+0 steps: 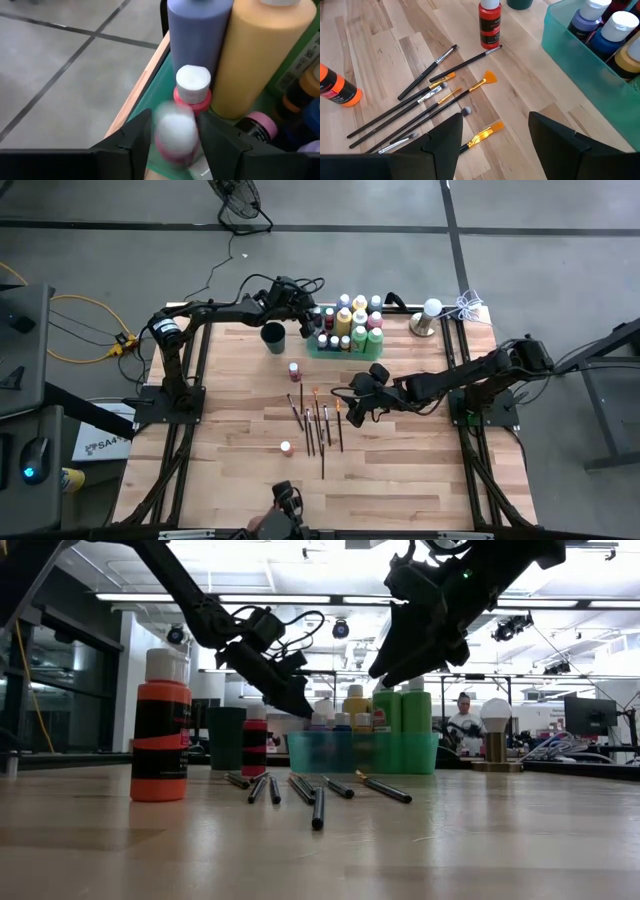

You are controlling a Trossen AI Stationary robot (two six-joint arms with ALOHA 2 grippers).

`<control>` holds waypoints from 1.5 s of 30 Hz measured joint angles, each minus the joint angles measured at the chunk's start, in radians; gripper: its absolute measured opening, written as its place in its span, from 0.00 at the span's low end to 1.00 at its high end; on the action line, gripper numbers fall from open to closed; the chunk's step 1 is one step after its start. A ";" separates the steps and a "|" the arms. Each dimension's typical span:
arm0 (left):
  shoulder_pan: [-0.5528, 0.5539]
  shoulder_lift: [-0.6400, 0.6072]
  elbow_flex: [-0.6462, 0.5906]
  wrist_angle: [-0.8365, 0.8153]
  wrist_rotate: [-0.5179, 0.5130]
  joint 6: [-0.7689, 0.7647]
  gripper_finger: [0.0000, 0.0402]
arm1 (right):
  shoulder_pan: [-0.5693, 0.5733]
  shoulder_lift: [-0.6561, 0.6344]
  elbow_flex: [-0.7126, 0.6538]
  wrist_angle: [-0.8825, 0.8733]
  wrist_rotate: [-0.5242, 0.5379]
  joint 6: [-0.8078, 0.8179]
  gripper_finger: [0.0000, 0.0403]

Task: Pick & Place Paint Supplies
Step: Put the small pink paint bottle into the green bin, then put the small red paint bottle into the green bin

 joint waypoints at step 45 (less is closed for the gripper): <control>-0.131 -0.657 -0.482 -0.395 0.173 0.040 0.53 | 0.095 0.126 -0.101 0.321 0.077 -0.137 0.54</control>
